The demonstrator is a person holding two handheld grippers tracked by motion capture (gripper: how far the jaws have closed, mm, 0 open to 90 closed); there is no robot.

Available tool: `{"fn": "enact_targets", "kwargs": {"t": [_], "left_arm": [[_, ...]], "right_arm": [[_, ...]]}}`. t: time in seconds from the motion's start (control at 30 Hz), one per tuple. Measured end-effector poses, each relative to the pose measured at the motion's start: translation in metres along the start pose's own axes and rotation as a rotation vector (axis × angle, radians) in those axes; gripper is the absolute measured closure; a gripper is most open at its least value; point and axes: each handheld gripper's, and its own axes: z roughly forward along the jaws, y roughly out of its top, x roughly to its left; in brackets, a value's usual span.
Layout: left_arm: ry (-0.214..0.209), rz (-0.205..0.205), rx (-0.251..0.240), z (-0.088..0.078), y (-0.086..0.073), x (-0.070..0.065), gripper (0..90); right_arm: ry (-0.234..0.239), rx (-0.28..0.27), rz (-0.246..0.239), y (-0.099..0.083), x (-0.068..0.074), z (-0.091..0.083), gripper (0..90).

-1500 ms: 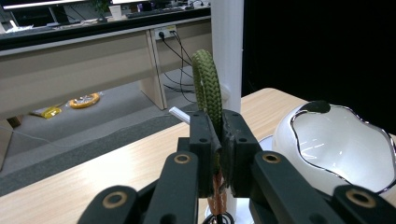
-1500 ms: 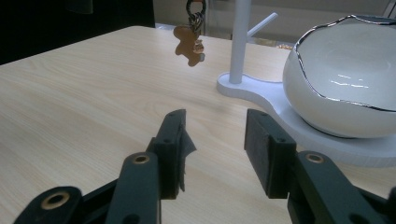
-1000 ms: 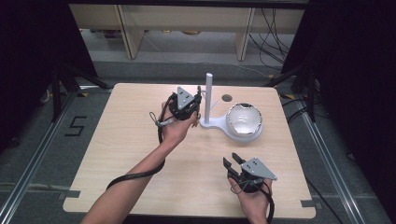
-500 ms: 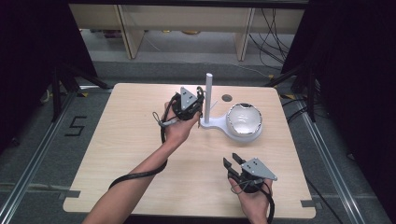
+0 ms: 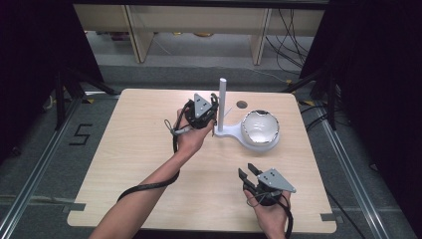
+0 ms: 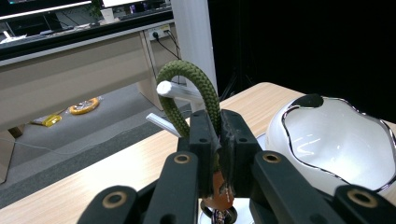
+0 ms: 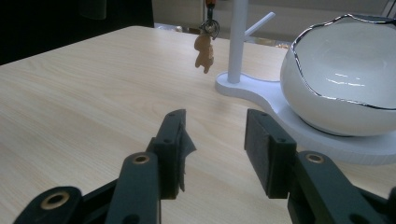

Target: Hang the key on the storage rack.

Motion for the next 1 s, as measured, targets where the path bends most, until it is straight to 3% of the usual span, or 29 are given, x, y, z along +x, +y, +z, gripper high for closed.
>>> {"fn": "enact_targets", "kwargs": {"t": [0.13, 0.3, 0.33, 0.43, 0.5, 0.57, 0.6, 0.7, 0.83, 1.0], "left_arm": [[-0.001, -0.003, 0.007, 0.001, -0.002, 0.001, 82.6], [-0.019, -0.008, -0.001, 0.001, -0.001, 0.000, 78.6], [-0.020, 0.008, -0.015, 0.000, -0.001, 0.001, 78.6], [-0.031, -0.010, -0.019, -0.006, -0.001, -0.002, 76.7], [-0.033, 0.002, -0.027, -0.009, -0.001, -0.001, 74.7], [-0.040, -0.018, -0.013, -0.013, -0.003, 0.000, 72.0], [-0.042, -0.005, -0.016, -0.015, -0.003, 0.002, 71.1], [-0.058, -0.020, 0.002, -0.022, -0.005, 0.004, 68.3], [-0.077, -0.025, 0.030, -0.031, -0.009, 0.009, 62.4], [-0.095, -0.036, 0.060, -0.042, -0.014, 0.014, 59.6]], "right_arm": [[-0.001, 0.006, -0.034, 0.000, -0.003, -0.001, 59.3], [-0.002, 0.007, -0.033, 0.000, -0.003, 0.000, 59.3], [-0.002, 0.007, -0.033, 0.000, -0.003, 0.000, 59.3], [0.008, -0.006, -0.027, 0.000, -0.003, 0.001, 59.2], [-0.011, 0.013, -0.015, 0.000, -0.002, -0.002, 59.1], [-0.011, 0.015, -0.014, 0.000, -0.002, -0.002, 59.0], [-0.009, 0.018, -0.020, 0.001, -0.003, -0.002, 58.9], [-0.010, 0.028, 0.000, 0.001, -0.002, -0.003, 58.8], [0.000, -0.002, -0.036, 0.001, -0.006, 0.000, 58.6], [0.003, -0.002, -0.020, 0.000, -0.005, 0.001, 58.5]]}}
